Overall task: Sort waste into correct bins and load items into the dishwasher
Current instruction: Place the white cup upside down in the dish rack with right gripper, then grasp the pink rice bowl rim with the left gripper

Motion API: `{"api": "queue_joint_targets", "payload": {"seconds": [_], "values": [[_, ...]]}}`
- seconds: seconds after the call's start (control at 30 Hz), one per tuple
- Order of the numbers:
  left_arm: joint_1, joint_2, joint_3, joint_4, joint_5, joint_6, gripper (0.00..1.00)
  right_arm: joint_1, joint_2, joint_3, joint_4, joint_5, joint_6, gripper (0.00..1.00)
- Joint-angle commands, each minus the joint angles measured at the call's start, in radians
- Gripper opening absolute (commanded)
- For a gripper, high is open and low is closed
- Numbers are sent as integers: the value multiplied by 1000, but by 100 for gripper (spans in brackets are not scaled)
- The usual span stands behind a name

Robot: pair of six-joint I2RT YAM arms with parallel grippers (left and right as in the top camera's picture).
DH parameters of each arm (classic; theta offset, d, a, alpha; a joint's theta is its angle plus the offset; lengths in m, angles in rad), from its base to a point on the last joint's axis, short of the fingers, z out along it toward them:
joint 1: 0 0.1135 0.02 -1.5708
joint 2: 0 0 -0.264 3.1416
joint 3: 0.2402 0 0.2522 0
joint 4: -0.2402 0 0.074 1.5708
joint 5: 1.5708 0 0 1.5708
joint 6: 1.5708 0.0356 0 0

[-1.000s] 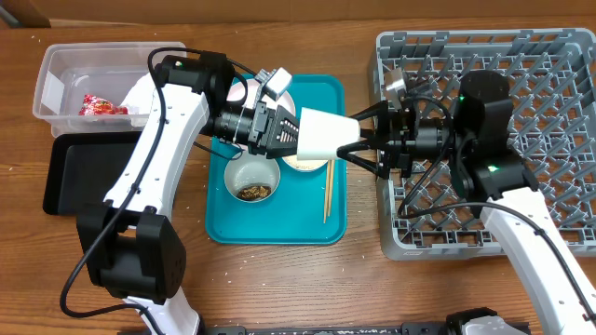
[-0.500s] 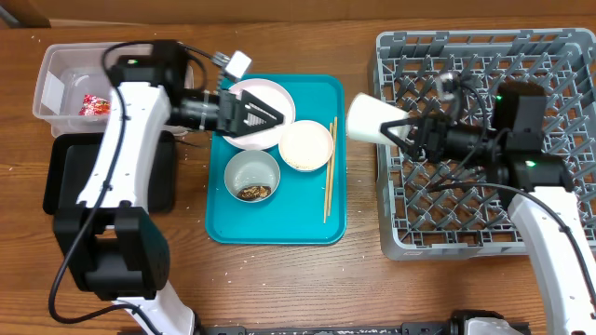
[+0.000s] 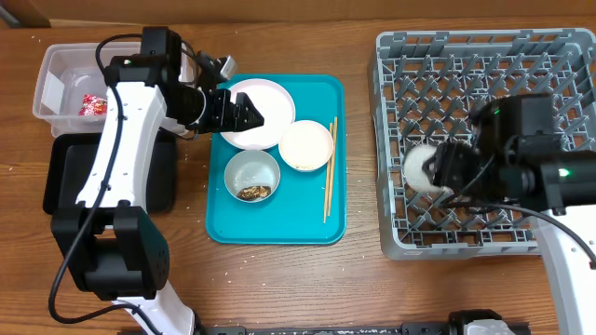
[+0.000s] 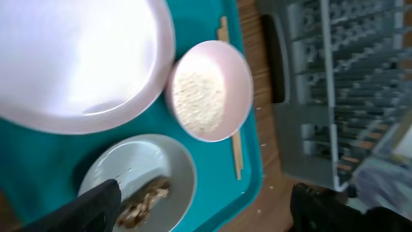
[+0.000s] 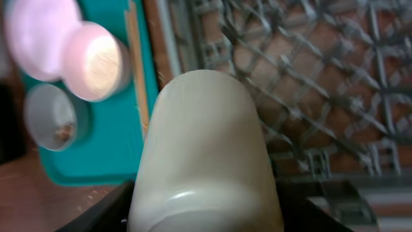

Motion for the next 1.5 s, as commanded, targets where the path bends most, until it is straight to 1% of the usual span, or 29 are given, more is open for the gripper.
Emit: {"api": "queue_joint_targets", "payload": {"seconds": [0.0, 0.27, 0.4, 0.53, 0.6, 0.73, 0.77, 0.83, 0.97, 1.0, 1.1, 1.17, 1.23, 1.3, 1.37, 1.4, 1.47], "values": [[-12, -7, 14, 3, -145, -55, 86, 47, 43, 6, -42, 115, 83, 45], [-12, -7, 14, 3, -170, -55, 88, 93, 171, 4, -148, 185, 165, 46], [-12, -7, 14, 3, -171, -51, 89, 106, 191, -34, -137, 170, 165, 46], [-12, -7, 14, 4, -170, -51, 89, 122, 191, -95, -82, 150, 165, 47], [-12, -7, 14, 7, -170, -51, 89, 123, 192, -120, -42, 144, 164, 55], [-12, -7, 14, 8, -171, -51, 89, 123, 198, -145, -9, 144, 161, 84], [-12, -7, 14, 7, -171, -51, 90, 123, 199, -145, -6, 144, 161, 89], [-12, -7, 14, 6, -171, -51, 93, 123, 196, -134, -8, 143, 162, 96], [-12, -7, 14, 8, -170, -43, 98, 123, 194, -51, -34, 146, 161, 97], [-12, -7, 14, 10, -170, -41, 100, 123, 193, 6, -50, 148, 154, 97], [-19, -7, 14, -2, -178, 14, 100, 124, 191, 141, -64, 128, 109, 100], [-30, -7, 14, -8, -225, 19, 100, 125, 191, 225, -29, 64, 86, 100], [-39, -7, 14, -9, -256, 16, 100, 125, 190, 260, 45, -6, 80, 100], [-44, -7, 14, -11, -264, 13, 100, 127, 193, 256, 145, -82, 47, 100], [-45, -7, 14, -10, -269, 0, 100, 140, 206, 238, 224, -115, 50, 100], [-44, -7, 14, -10, -274, -2, 100, 152, 217, 230, 256, -118, 68, 100], [-44, -7, 14, -8, -293, -21, 100, 190, 259, 228, 302, -109, 113, 95]]}}
